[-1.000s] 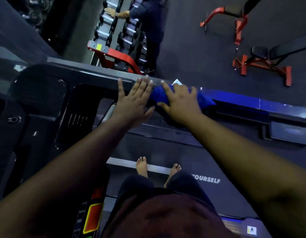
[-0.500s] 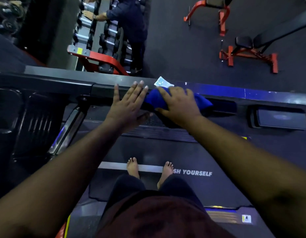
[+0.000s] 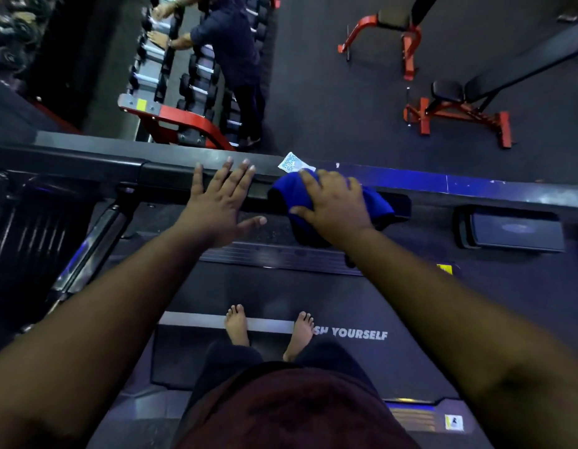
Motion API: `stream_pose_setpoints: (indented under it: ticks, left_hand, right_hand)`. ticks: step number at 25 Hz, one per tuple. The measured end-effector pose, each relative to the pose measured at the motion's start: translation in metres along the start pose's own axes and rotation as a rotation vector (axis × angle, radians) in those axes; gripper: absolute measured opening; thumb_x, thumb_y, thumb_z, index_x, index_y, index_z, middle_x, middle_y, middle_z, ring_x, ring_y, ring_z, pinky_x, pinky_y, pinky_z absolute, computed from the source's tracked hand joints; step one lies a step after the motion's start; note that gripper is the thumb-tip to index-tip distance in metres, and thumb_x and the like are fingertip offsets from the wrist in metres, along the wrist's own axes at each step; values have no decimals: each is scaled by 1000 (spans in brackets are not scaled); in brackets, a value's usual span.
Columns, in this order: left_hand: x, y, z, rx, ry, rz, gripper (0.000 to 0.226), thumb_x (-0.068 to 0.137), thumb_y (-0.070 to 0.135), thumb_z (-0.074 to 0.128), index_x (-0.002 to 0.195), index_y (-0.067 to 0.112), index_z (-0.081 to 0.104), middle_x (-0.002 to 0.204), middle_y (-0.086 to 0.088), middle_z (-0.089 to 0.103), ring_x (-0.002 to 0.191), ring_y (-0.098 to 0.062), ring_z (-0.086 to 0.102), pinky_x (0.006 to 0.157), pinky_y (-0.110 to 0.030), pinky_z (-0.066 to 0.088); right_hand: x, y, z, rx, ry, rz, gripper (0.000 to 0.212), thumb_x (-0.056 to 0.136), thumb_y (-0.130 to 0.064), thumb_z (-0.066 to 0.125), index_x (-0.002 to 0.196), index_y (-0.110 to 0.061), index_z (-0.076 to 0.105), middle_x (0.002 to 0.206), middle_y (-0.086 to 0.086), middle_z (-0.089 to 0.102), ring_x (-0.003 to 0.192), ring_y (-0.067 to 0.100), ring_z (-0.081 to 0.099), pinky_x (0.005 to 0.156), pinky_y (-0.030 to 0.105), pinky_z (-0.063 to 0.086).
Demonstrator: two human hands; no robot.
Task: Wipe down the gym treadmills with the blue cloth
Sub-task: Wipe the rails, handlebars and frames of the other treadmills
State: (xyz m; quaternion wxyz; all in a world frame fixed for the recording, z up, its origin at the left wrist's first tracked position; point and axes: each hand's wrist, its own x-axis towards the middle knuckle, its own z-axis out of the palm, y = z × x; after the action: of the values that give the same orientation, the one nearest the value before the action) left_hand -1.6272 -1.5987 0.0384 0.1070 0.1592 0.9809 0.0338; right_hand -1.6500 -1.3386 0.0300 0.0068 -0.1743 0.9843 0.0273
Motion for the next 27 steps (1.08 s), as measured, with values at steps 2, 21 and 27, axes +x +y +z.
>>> stream_pose_setpoints:
  ticks: [2,21,27]
  left_hand:
    - [1,1,-5,22,-43,-4,99,81,83,7,158,22,-8,167,5,-10,153,-18,-13,116,-63,-12]
    - [83,25,-16,46,-87,755,74,94,49,25,159,22,4,166,6,-3,153,-12,-2,123,-52,10]
    - [82,23,-16,60,-83,741,73,95,51,23,159,22,6,166,4,-1,154,-16,-1,123,-53,9]
  right_hand:
    - [8,-24,-3,-9,23,-57,75,88,-71,35,148,-26,40,137,10,55,119,31,53,93,51,41]
    - [18,-71,43,1240,1155,1390,72,101,-35,48,158,-16,8,166,11,-7,145,-12,-9,115,9,3]
    - [21,-111,48,1599,1095,1319,81,95,-51,35,157,-12,1,167,5,-8,153,10,-7,121,19,-1]
